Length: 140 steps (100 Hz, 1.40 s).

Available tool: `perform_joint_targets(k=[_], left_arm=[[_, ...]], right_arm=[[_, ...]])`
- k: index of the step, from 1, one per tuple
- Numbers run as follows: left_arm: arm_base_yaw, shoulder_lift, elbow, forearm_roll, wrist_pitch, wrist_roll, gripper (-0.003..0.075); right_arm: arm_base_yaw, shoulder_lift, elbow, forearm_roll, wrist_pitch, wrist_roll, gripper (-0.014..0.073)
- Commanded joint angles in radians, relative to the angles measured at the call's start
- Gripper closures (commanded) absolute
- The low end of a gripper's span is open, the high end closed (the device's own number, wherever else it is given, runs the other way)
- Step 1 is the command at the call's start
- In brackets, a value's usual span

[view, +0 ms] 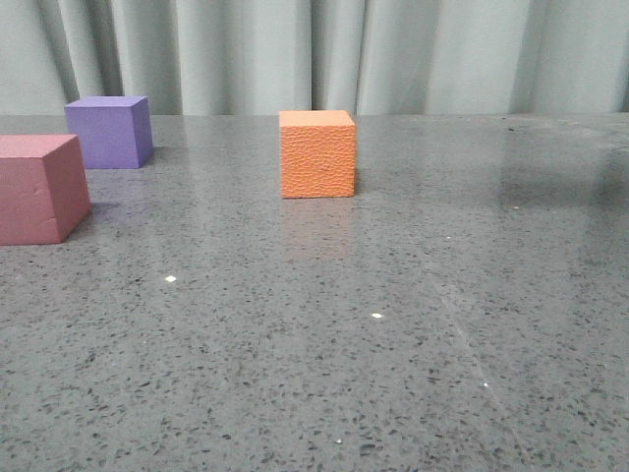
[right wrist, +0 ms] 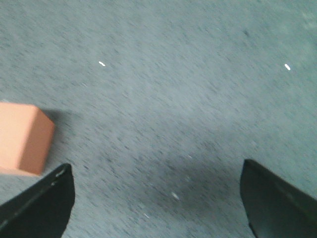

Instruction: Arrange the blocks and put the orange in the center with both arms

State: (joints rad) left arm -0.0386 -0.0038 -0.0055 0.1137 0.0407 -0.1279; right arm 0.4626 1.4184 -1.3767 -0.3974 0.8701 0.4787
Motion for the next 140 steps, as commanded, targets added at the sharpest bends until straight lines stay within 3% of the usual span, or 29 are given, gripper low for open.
perform_joint_targets(k=[1, 30, 62, 76, 94, 98, 140], left_arm=[[0.001, -0.033, 0.056, -0.002, -0.080, -0.006, 0.0739], [0.001, -0.033, 0.056, -0.002, -0.080, -0.006, 0.0739], [0.001, -0.033, 0.056, -0.002, -0.080, -0.006, 0.0739], [0.001, -0.033, 0.056, -0.002, -0.080, -0.006, 0.0739], [0.001, -0.033, 0.056, -0.002, -0.080, -0.006, 0.0739], [0.001, -0.033, 0.056, -0.002, -0.080, -0.006, 0.0739], [0.001, -0.033, 0.056, -0.002, -0.080, -0.006, 0.0739]], right_arm=[[-0.040, -0.113, 0.078, -0.040, -0.070, -0.015, -0.0071], [-0.148, -0.372, 0.387, -0.040, -0.077, -0.015, -0.0071], [-0.157, -0.652, 0.609, -0.042, -0.040, -0.015, -0.0055], [-0.157, -0.765, 0.664, -0.051, 0.013, -0.015, 0.0111], [-0.157, -0.859, 0.688, -0.051, 0.036, -0.015, 0.0595], [-0.157, -0.870, 0.688, -0.051, 0.036, -0.015, 0.0666], [-0.157, -0.879, 0.688, -0.051, 0.038, -0.015, 0.0661]])
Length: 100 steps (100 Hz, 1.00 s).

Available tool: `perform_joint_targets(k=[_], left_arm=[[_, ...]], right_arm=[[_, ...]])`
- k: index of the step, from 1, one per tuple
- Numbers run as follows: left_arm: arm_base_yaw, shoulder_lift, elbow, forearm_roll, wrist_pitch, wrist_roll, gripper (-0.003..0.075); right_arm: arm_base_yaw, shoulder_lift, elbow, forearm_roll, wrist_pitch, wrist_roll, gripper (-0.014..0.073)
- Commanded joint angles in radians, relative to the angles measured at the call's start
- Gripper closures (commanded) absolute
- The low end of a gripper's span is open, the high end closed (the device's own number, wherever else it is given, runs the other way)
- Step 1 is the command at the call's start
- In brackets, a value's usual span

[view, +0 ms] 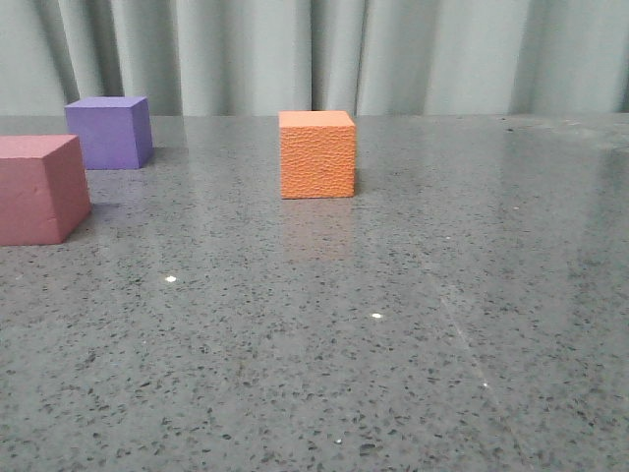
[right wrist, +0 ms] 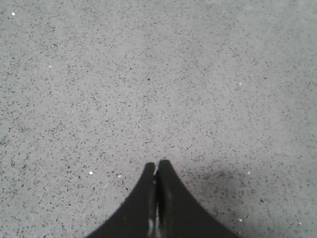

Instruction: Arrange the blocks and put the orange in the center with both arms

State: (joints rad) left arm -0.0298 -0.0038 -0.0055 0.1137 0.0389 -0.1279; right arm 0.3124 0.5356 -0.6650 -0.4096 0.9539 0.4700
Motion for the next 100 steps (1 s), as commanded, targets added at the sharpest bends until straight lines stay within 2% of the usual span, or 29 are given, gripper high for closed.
perform_joint_targets(k=[1, 31, 51, 84, 100], left_arm=[[-0.008, -0.033, 0.056, -0.002, -0.078, -0.006, 0.0739], [-0.008, -0.033, 0.056, -0.002, -0.078, -0.006, 0.0739], [-0.008, -0.033, 0.056, -0.002, -0.078, -0.006, 0.0739], [-0.008, -0.033, 0.056, -0.002, -0.078, -0.006, 0.0739], [-0.008, -0.033, 0.056, -0.002, -0.078, -0.006, 0.0739]], right_arm=[[-0.007, 0.004, -0.023, -0.039, -0.045, -0.006, 0.0661], [-0.007, 0.004, -0.023, -0.038, -0.052, -0.006, 0.0661], [-0.019, -0.075, 0.009, -0.012, -0.235, -0.019, 0.0661], [-0.176, -0.312, 0.247, 0.301, -0.579, -0.301, 0.0661], [-0.223, -0.443, 0.372, 0.373, -0.678, -0.331, 0.0661]])
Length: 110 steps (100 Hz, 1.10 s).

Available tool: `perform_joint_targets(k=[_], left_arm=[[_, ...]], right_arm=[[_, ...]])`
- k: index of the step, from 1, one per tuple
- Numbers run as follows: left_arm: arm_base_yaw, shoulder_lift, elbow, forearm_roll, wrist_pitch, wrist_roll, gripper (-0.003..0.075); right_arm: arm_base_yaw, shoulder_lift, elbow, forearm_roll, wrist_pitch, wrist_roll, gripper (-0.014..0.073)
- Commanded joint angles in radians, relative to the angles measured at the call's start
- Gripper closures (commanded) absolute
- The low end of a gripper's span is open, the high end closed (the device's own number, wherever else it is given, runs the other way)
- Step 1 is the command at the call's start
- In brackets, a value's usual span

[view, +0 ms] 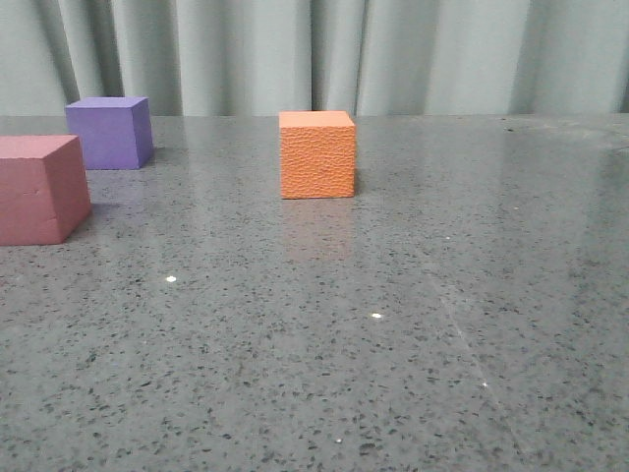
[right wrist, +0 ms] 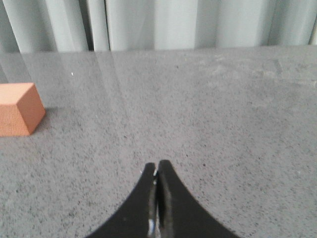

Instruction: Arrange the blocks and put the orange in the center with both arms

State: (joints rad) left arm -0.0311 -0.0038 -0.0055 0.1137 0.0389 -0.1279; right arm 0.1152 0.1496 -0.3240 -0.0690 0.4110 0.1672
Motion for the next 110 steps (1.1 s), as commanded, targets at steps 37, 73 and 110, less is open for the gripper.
perform_joint_targets(k=[37, 73, 110], left_arm=[[-0.007, -0.033, 0.056, -0.002, -0.078, -0.006, 0.0739], [-0.007, -0.033, 0.056, -0.002, -0.078, -0.006, 0.0739], [-0.007, -0.033, 0.056, -0.002, -0.078, -0.006, 0.0739]], right_arm=[[-0.093, -0.180, 0.181, 0.051, -0.158, -0.029, 0.0661], [-0.093, -0.180, 0.338, 0.069, -0.352, -0.028, 0.0661], [-0.093, -0.180, 0.338, 0.069, -0.371, -0.028, 0.0661]])
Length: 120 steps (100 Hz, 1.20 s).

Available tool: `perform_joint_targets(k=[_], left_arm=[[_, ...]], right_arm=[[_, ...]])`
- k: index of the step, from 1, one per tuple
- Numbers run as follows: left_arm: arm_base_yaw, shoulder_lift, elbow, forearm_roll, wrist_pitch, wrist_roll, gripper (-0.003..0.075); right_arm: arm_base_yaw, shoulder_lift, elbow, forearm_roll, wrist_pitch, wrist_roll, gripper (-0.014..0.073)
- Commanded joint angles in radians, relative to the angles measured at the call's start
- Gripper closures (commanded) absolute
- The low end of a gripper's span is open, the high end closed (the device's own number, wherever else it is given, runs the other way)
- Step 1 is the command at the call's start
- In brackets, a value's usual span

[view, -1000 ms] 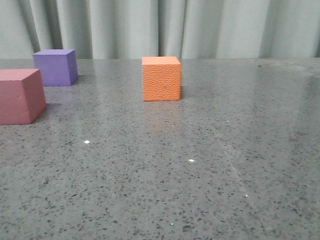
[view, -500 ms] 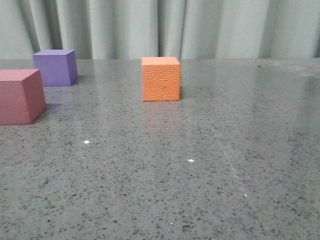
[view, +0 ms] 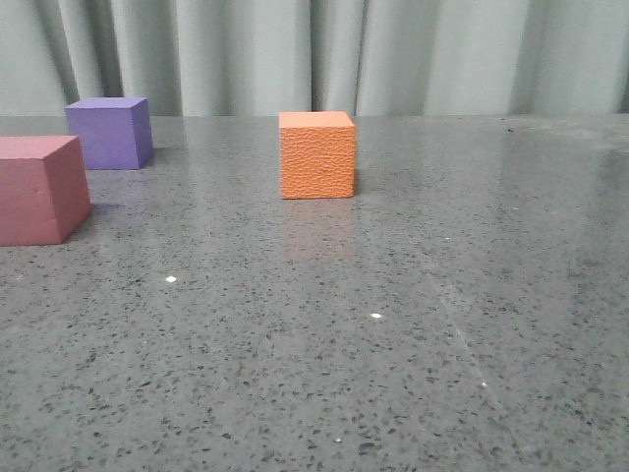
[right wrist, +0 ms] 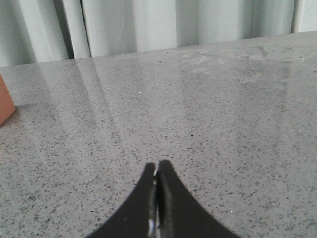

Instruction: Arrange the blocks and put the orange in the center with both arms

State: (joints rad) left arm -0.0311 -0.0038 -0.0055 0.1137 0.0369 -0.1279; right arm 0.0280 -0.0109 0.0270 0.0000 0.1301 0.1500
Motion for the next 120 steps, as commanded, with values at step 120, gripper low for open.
perform_joint_targets(k=[120], left_arm=[[-0.007, -0.033, 0.031, -0.124, -0.261, -0.011, 0.0739]], right_arm=[[-0.006, -0.020, -0.013, 0.000, -0.090, -0.010, 0.0661]])
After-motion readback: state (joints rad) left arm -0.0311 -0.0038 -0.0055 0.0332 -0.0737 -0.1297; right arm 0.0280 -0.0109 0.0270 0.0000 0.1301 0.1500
